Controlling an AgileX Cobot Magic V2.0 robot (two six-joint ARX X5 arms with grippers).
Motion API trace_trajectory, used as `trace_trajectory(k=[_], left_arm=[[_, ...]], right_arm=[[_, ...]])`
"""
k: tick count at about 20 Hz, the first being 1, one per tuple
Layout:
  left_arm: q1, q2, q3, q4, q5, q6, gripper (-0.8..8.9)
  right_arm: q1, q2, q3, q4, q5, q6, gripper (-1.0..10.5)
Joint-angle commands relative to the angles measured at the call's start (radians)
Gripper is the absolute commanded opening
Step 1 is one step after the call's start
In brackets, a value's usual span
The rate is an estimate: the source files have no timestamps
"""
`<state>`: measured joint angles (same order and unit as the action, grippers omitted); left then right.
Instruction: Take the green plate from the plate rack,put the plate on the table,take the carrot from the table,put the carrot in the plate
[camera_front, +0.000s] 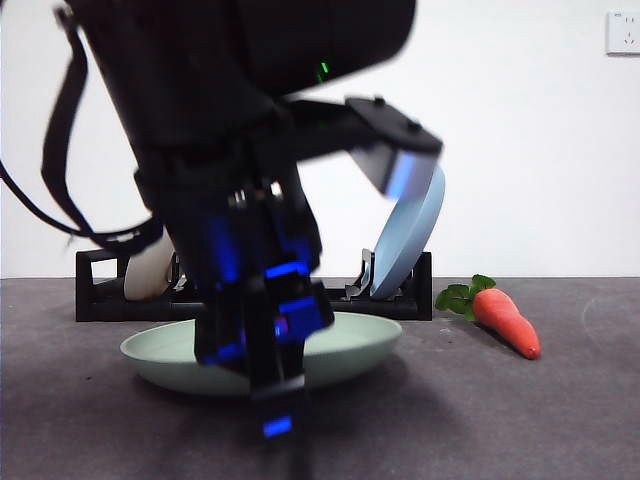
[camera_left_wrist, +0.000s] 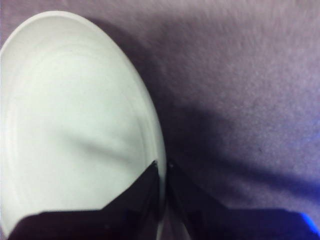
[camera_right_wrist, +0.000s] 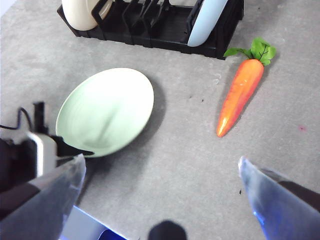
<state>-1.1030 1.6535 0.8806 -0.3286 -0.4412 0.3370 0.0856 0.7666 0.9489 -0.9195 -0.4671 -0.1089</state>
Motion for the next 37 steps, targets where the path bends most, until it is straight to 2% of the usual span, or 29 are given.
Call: trace_trajectory(k=[1,2,3,5,6,10,16,18,21,28,34,35,37], left_arm=[[-0.003,0.038,-0.006,0.007,0.006,0.004,-0.03],[-0.003,0.040,-0.006,0.006,0.009,0.003,0.10],[-0.003,0.040,-0.006,0.008,0.022,-0.001,0.72],[-0.003,0.039,-0.002,0.011,0.029,-0.030,2.68],[-0.003,0.039,0.004,0.006,0.029,-0.043,3.20],[-0.008,0.022,0.057,-0.027,0.029,-0.083,3.21],[-0.015,-0.159,0.244,-0.187,0.032,-0.290,3.20],[-0.014,-0.237,0.301,-0.225,0.031,-0.342,3.19],[-0.014,-0.350,0.364,-0.260,0.031,-0.392,3.19],[-0.014,-0.557,0.384,-0.283,0.027,-0.421,3.19],[-0.014,-0.579,0.384,-0.301,0.027,-0.423,3.19],[-0.015,-0.579,0.384,-0.302,0.027,-0.423,3.19],[-0.014,-0.579,0.384,-0.311,0.026,-0.423,3.19]], right_arm=[[0.002,0.008,0.002,0.005,0.002,0.007,6.2],[0.002,0.013,0.003,0.005,0.002,0.007,6.2],[0.002,0.018,0.003,0.005,0.002,0.007,6.2],[0.002,0.034,0.003,0.005,0.002,0.007,6.2],[0.002,0.043,0.003,0.006,0.002,0.007,6.2],[0.002,0.098,0.003,0.024,0.003,0.007,6.2],[0.003,0.278,0.003,0.207,0.032,0.027,6.2],[0.002,0.369,0.003,0.285,0.033,0.040,5.9],[0.007,0.510,0.003,0.414,0.085,0.050,5.9],[0.036,0.800,0.003,0.694,0.211,0.067,5.9],[0.105,0.977,0.003,0.880,0.314,0.075,5.9],[0.116,0.997,0.003,0.898,0.346,0.079,5.8],[0.127,1.027,0.003,0.915,0.369,0.104,4.5]])
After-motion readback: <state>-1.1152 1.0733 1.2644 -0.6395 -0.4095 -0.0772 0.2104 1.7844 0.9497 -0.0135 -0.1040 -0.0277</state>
